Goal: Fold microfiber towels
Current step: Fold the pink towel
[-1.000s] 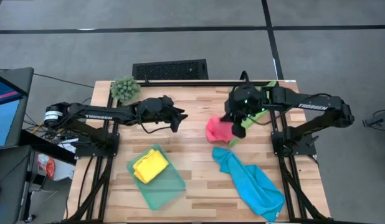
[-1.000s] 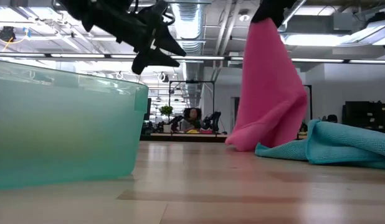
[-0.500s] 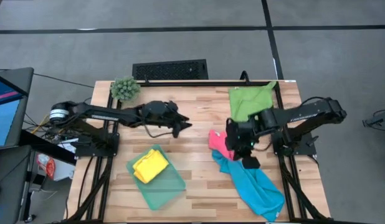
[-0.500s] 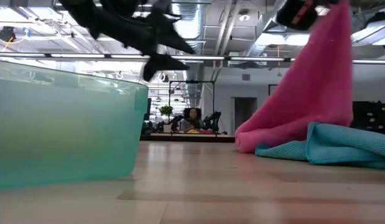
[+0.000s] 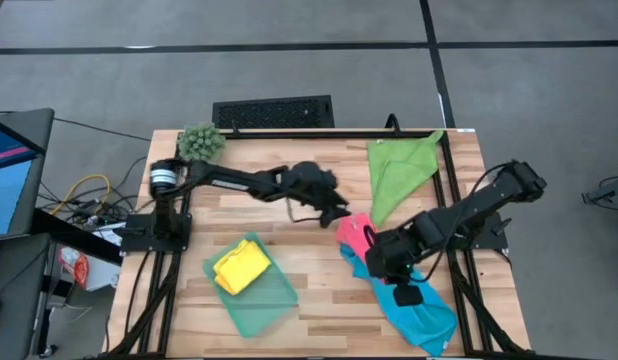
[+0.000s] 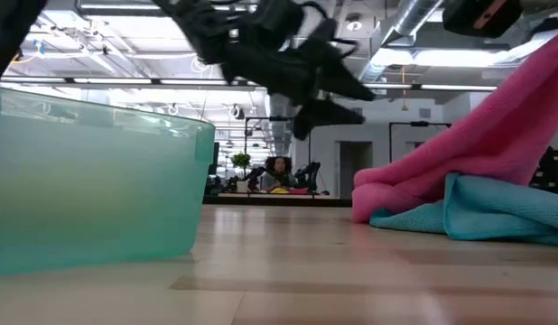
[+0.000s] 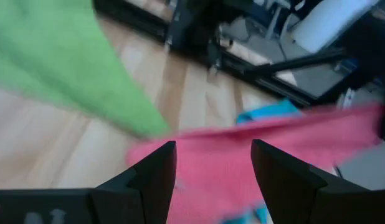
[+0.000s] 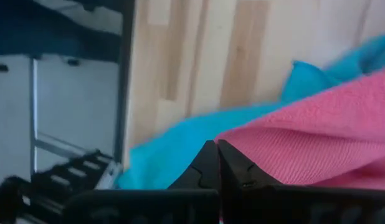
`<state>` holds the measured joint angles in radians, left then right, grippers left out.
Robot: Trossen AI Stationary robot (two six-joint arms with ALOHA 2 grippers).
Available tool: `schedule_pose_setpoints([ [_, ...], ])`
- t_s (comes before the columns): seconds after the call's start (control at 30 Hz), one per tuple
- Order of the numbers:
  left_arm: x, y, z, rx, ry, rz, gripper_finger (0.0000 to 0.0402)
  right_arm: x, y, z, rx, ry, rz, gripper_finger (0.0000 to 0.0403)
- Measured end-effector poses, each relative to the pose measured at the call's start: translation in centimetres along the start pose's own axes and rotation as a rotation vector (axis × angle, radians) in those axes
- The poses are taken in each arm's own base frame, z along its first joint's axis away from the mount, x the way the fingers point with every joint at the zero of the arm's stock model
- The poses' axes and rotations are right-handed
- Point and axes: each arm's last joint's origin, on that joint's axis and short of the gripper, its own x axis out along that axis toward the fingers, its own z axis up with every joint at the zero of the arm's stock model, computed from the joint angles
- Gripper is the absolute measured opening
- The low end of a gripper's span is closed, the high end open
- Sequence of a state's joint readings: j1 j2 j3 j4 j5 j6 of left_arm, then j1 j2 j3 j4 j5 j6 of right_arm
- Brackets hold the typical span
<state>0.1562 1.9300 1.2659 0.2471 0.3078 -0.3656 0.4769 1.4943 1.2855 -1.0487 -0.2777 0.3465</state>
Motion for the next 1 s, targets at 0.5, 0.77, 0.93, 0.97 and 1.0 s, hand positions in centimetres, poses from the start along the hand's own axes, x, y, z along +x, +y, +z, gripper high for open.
schedule_pose_setpoints([
  [0.5, 9.1, 3.3, 2.2, 0.1, 0.393, -0.098, 0.0199, 1.7, 1.1, -0.4, 0.189, -0.052, -0.035, 0.0008],
  [0.77, 10.4, 3.1, 1.1, 0.162, 0.42, -0.125, 0.0199, 2.0, 1.1, -0.4, 0.259, -0.072, -0.044, 0.0008],
  [0.93, 10.9, 1.8, 0.9, 0.286, 0.393, -0.148, 0.0199, 2.0, 1.2, -0.4, 0.256, -0.08, -0.044, 0.0008],
  [0.97, 11.0, 1.6, 0.9, 0.305, 0.386, -0.155, 0.0199, 2.0, 1.2, -0.4, 0.256, -0.08, -0.045, 0.0008],
  [1.0, 11.1, 1.3, 0.8, 0.321, 0.387, -0.159, 0.0199, 2.0, 1.2, -0.4, 0.257, -0.08, -0.045, 0.0008],
])
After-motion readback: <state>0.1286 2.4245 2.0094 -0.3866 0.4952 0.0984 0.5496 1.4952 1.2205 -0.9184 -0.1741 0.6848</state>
